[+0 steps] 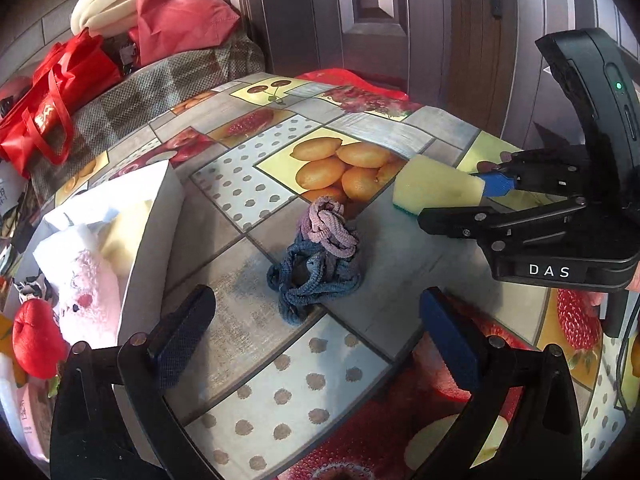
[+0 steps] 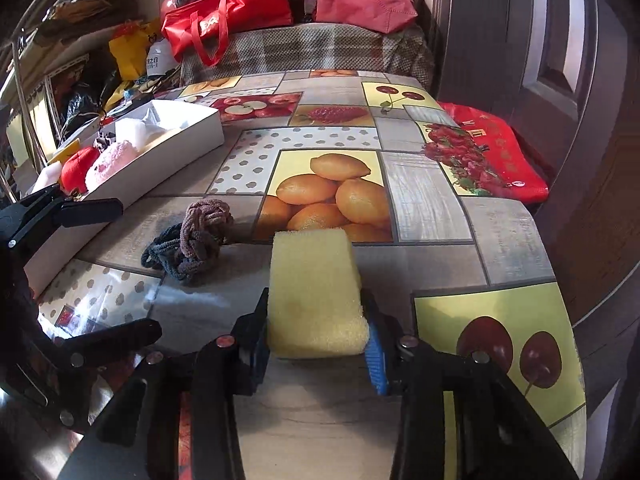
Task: Organize soft objects
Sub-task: 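Grasp the yellow sponge with the right tool while the left tool grasps the blue-grey rope toy, then carry the yellow sponge and blue-grey rope toy with both tools over the box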
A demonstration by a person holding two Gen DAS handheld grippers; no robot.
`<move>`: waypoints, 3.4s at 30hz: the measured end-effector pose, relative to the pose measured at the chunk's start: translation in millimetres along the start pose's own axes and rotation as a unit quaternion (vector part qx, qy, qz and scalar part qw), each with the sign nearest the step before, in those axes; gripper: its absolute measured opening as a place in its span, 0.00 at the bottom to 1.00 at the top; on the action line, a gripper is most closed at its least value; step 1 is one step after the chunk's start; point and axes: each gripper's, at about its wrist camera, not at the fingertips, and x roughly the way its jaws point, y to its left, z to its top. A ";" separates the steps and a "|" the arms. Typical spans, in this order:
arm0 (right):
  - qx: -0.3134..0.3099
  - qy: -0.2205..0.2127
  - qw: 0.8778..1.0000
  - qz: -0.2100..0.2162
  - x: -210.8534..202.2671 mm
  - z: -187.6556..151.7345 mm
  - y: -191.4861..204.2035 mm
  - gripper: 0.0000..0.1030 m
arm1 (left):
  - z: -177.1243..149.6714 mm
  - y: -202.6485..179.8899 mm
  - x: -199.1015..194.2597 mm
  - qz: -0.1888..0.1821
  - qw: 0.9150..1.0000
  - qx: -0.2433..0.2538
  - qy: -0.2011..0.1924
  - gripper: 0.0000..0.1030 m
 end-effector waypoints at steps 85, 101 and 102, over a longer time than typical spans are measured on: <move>-0.077 -0.180 0.977 0.081 -19.4 23.6 210.3 0.40 | -119.3 182.3 -138.2 0.162 0.948 -0.199 -0.188 0.29; -0.092 -0.131 0.982 0.096 17.5 51.0 240.9 0.40 | -114.0 223.5 -121.7 0.199 0.939 -0.227 -0.163 0.29; -0.092 -0.130 0.983 0.095 19.5 52.8 241.7 0.40 | -113.9 224.5 -121.3 0.199 0.939 -0.229 -0.163 0.29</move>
